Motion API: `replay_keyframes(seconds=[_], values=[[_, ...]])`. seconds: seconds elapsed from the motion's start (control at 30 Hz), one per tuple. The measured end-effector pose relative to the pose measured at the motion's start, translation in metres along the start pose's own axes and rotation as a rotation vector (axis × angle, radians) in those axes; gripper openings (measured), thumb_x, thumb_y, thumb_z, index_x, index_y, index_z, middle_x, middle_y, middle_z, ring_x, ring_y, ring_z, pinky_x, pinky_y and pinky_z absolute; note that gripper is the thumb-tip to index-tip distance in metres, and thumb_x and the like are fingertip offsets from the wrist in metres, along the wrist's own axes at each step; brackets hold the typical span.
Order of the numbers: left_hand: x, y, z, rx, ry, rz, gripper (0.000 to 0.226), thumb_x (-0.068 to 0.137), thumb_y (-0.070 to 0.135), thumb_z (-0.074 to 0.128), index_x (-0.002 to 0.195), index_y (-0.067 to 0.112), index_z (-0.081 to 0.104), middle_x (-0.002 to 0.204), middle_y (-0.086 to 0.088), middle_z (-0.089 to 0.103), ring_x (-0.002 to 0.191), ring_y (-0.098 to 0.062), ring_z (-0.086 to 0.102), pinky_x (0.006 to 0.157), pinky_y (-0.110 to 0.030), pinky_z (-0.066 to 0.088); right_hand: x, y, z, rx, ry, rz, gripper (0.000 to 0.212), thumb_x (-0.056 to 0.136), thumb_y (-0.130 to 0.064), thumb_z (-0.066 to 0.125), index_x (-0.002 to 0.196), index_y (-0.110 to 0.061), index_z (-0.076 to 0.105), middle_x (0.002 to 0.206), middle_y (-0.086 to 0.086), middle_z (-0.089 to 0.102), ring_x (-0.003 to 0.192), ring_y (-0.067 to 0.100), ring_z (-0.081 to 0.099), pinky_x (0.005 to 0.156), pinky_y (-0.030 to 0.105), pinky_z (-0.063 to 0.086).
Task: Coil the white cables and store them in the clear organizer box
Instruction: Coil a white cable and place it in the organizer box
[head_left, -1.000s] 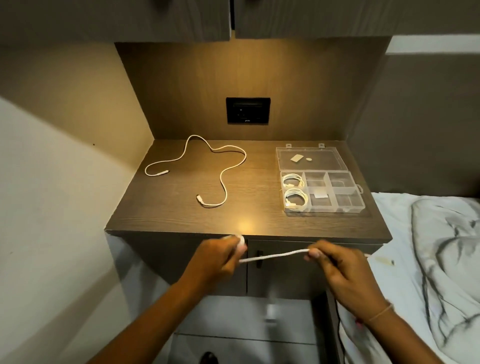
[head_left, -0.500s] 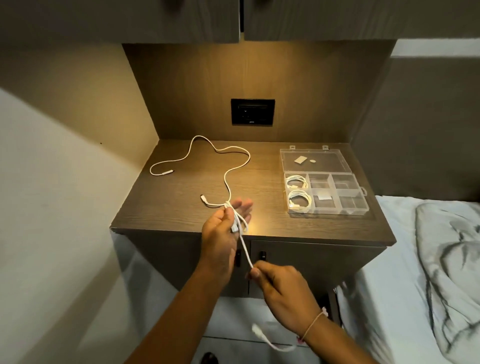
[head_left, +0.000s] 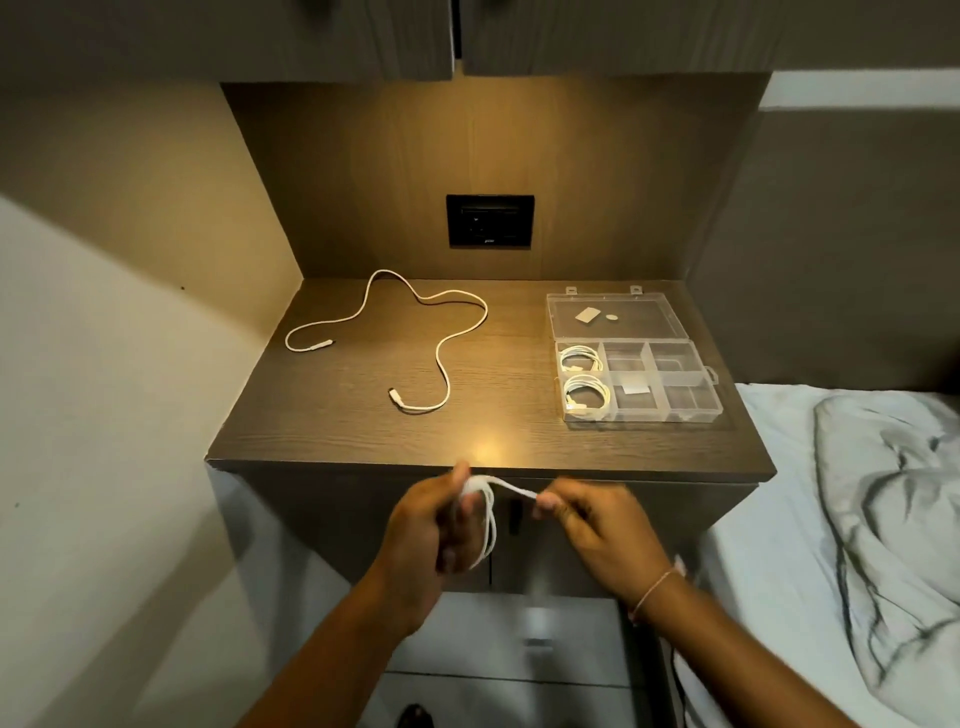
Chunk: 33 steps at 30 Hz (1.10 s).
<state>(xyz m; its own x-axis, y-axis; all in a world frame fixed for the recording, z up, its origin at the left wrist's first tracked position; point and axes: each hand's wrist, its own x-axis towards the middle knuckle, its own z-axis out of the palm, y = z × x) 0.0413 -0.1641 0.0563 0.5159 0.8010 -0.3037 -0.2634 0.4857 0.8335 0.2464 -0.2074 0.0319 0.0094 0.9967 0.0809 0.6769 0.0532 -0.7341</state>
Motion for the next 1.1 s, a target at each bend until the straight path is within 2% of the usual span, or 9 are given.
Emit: replay_keyframes(seconds=[0.1, 0.2, 0.3, 0.37, 0.5, 0.67, 0.77, 0.97, 1.1], values=[[0.014, 0.011, 0.006, -0.327, 0.086, 0.041, 0.044, 0.095, 0.042, 0.042, 0.062, 0.016, 0.056, 0.044, 0.005, 0.038, 0.036, -0.007, 0.033, 0.036, -0.017, 0.027, -0.028, -0.014, 0.047, 0.169, -0.094, 0.034, 0.021, 0.098, -0.04, 0.049, 0.108, -0.036, 0.067, 0.059, -0.007, 0.058, 0.054, 0.008, 0.052, 0.057, 0.035, 0.048], [0.024, 0.001, 0.008, -0.459, 0.163, 0.069, 0.037, 0.099, 0.037, 0.039, 0.083, 0.011, 0.06, 0.065, -0.006, 0.069, 0.055, -0.017, 0.066, 0.049, -0.024, 0.054, -0.037, -0.027, 0.066, 0.123, -0.167, 0.026, 0.021, 0.096, -0.036, 0.043, 0.112, -0.035, 0.057, 0.067, -0.005, 0.06, 0.062, 0.013, 0.055, 0.062, 0.039, 0.05], [0.03, -0.009, 0.0, -0.417, 0.2, 0.13, 0.032, 0.101, 0.028, 0.037, 0.103, 0.005, 0.06, 0.102, -0.017, 0.076, 0.095, -0.03, 0.073, 0.071, -0.031, 0.061, -0.032, -0.03, 0.055, -0.071, -0.274, 0.002, 0.032, 0.096, -0.028, 0.042, 0.126, -0.035, 0.047, 0.088, 0.006, 0.07, 0.081, 0.029, 0.061, 0.069, 0.044, 0.052], [0.034, -0.013, -0.004, -0.185, 0.23, 0.202, 0.031, 0.103, 0.023, 0.036, 0.109, 0.003, 0.059, 0.107, -0.015, 0.075, 0.103, -0.03, 0.071, 0.077, -0.029, 0.06, -0.031, -0.033, 0.046, -0.172, -0.331, -0.028, 0.047, 0.093, -0.021, 0.042, 0.137, -0.038, 0.039, 0.092, 0.004, 0.07, 0.084, 0.03, 0.062, 0.069, 0.043, 0.054], [0.033, -0.031, -0.015, 0.472, 0.307, 0.321, 0.029, 0.102, 0.016, 0.038, 0.102, 0.004, 0.064, 0.09, -0.008, 0.077, 0.089, -0.022, 0.073, 0.08, -0.034, 0.058, -0.023, -0.037, 0.025, -0.363, -0.28, -0.127, 0.021, 0.094, -0.033, 0.047, 0.112, -0.032, 0.057, 0.096, -0.002, 0.072, 0.09, 0.028, 0.065, 0.071, 0.037, 0.054], [0.012, -0.055, -0.02, 0.739, 0.112, 0.283, 0.032, 0.101, 0.025, 0.044, 0.081, 0.016, 0.068, 0.063, -0.006, 0.067, 0.059, -0.021, 0.066, 0.058, -0.028, 0.052, 0.003, -0.033, -0.014, -0.496, -0.15, -0.158, 0.033, 0.088, -0.063, 0.052, 0.101, -0.036, 0.067, 0.092, -0.01, 0.073, 0.087, 0.013, 0.066, 0.069, 0.03, 0.051], [0.004, -0.054, -0.008, 0.663, 0.091, 0.261, 0.037, 0.095, 0.032, 0.045, 0.07, 0.015, 0.065, 0.051, -0.003, 0.057, 0.046, -0.02, 0.055, 0.049, -0.026, 0.047, 0.011, -0.031, -0.023, -0.453, -0.102, -0.183, 0.035, 0.082, -0.065, 0.057, 0.091, -0.034, 0.07, 0.088, -0.013, 0.072, 0.082, 0.007, 0.064, 0.066, 0.03, 0.053], [-0.001, -0.048, 0.006, 0.374, 0.143, 0.147, 0.047, 0.09, 0.038, 0.045, 0.048, 0.016, 0.047, 0.04, 0.001, 0.038, 0.037, -0.016, 0.036, 0.041, -0.025, 0.03, 0.008, -0.026, -0.017, -0.274, -0.035, -0.238, 0.015, 0.091, -0.045, 0.06, 0.092, -0.032, 0.068, 0.085, -0.015, 0.07, 0.076, 0.005, 0.063, 0.06, 0.026, 0.048], [-0.002, -0.052, 0.011, 0.191, 0.249, 0.056, 0.045, 0.081, 0.037, 0.048, 0.042, 0.018, 0.037, 0.038, 0.001, 0.03, 0.034, -0.015, 0.03, 0.039, -0.021, 0.027, -0.002, -0.02, -0.001, -0.074, 0.041, -0.125, 0.015, 0.088, -0.046, 0.064, 0.095, -0.033, 0.067, 0.081, -0.012, 0.071, 0.074, 0.007, 0.063, 0.06, 0.029, 0.05]])
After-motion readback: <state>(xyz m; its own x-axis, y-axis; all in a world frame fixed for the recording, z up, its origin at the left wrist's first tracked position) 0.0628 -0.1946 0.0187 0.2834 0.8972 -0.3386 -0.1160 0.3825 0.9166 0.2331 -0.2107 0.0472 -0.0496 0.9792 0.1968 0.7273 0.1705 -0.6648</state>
